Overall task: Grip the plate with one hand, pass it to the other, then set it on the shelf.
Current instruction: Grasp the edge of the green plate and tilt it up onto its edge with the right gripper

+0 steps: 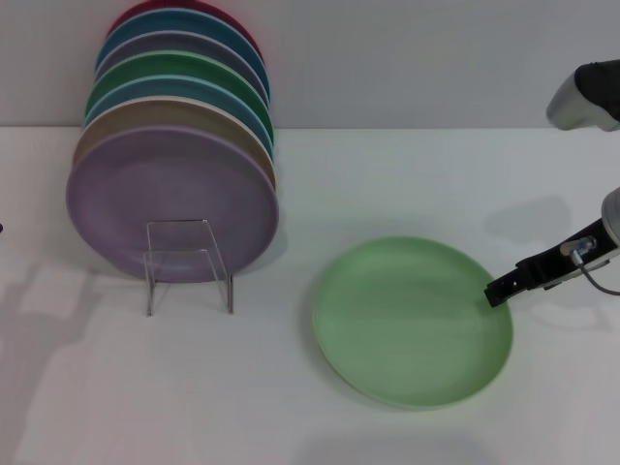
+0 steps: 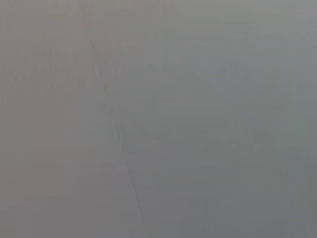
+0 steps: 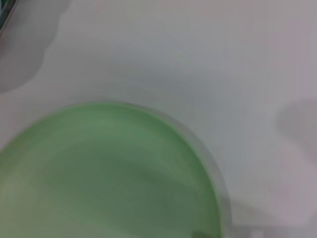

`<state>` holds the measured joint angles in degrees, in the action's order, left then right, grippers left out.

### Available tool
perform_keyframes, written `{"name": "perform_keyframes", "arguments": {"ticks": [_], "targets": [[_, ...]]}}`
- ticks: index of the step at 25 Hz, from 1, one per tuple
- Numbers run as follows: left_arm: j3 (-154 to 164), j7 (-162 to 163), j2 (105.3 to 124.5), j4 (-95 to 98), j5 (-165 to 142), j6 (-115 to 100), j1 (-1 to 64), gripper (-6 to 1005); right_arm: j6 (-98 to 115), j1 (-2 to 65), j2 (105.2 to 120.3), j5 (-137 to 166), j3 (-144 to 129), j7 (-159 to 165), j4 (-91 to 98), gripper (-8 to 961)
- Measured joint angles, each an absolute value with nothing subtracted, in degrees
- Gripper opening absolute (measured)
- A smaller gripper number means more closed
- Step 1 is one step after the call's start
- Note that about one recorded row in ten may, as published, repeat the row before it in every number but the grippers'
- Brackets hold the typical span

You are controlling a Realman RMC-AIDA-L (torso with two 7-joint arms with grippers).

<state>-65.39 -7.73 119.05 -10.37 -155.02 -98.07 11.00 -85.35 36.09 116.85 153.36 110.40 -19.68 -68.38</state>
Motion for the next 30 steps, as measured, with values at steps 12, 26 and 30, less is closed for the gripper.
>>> {"name": "perform_keyframes", "arguments": {"ticks": [12, 26, 30], "targets": [[-65.39, -7.73, 118.99, -10.36, -155.19, -98.07, 10.99, 784, -82.51, 38.08, 117.16, 153.23, 108.36, -20.12, -63.16, 830], [-64.88, -7.73, 118.99, -10.36, -155.23, -98.37, 10.64, 785, -81.8, 38.79, 117.38, 153.35, 107.79, -20.25, -61.1, 827], [-64.83, -7.73, 118.99, -10.36, -155.22, -98.46, 10.63, 785, -81.73, 38.71, 117.36, 153.37, 107.81, -20.26, -60.87, 827]]}}
